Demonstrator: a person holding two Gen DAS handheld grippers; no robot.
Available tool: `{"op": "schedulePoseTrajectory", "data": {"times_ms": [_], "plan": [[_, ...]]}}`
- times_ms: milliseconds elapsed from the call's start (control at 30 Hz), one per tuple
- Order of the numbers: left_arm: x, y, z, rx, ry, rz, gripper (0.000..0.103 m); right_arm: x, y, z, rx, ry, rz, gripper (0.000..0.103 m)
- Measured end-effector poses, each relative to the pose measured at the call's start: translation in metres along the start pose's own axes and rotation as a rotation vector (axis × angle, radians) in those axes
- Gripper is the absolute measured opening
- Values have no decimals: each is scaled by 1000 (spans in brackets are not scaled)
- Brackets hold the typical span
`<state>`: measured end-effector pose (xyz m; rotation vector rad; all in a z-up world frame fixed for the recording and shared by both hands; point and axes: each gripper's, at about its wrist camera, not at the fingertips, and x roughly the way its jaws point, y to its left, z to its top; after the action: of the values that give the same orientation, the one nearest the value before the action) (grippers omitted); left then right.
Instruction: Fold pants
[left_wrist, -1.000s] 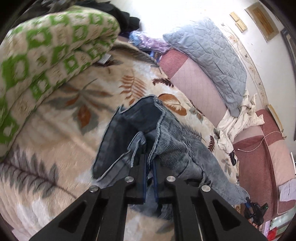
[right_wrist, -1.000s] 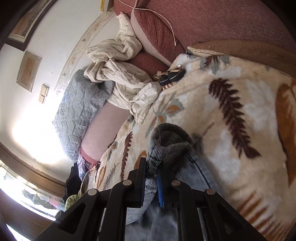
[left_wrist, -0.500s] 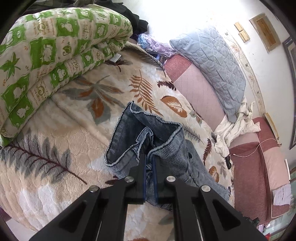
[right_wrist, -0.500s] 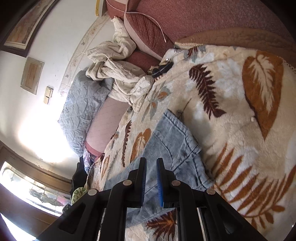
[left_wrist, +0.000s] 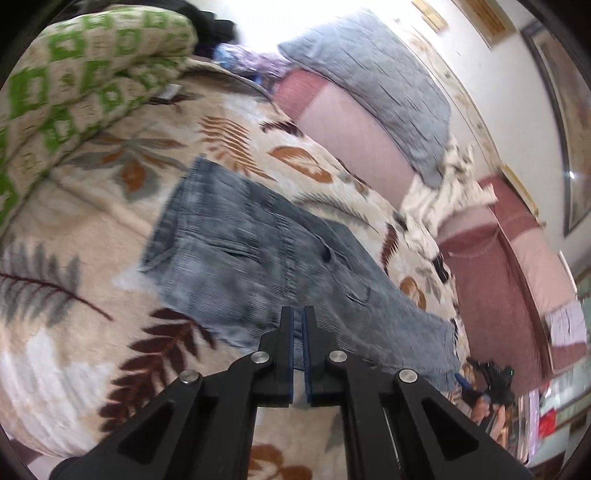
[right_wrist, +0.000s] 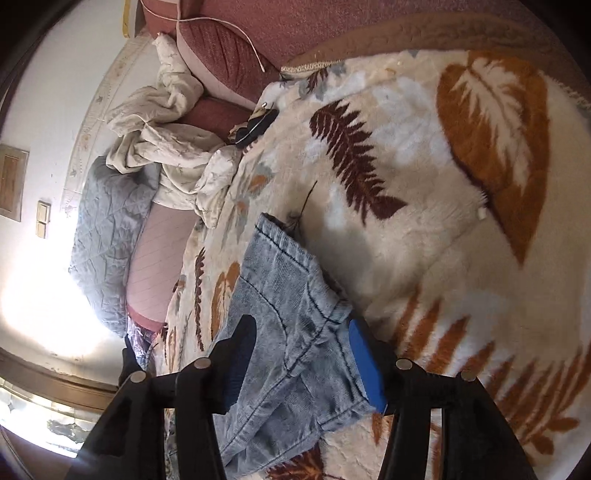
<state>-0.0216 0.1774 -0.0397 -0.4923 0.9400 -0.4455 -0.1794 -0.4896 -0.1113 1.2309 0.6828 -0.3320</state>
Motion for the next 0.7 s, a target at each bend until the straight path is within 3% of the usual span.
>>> {"op": "schedulePoseTrajectory", "data": {"times_ms": [133,300,367,433,700], "plan": [[22,-31,-9,61,45,-28,5,12,2,1,-2,-5,-41,56],[45,-53,-18,90,73,-21,33,24,-3,8,-2,-7,-80,53],[53,-58,-19,93,73,-26,33,26,0,7,-34,-4,-113,34],[58,-62,-19,104,57,-27,33,27,2,6,-55,-4,-140,26],[76,-40,-26,138,38,-27,33,-2,21,-9,-199,-113,-134,20]]}}
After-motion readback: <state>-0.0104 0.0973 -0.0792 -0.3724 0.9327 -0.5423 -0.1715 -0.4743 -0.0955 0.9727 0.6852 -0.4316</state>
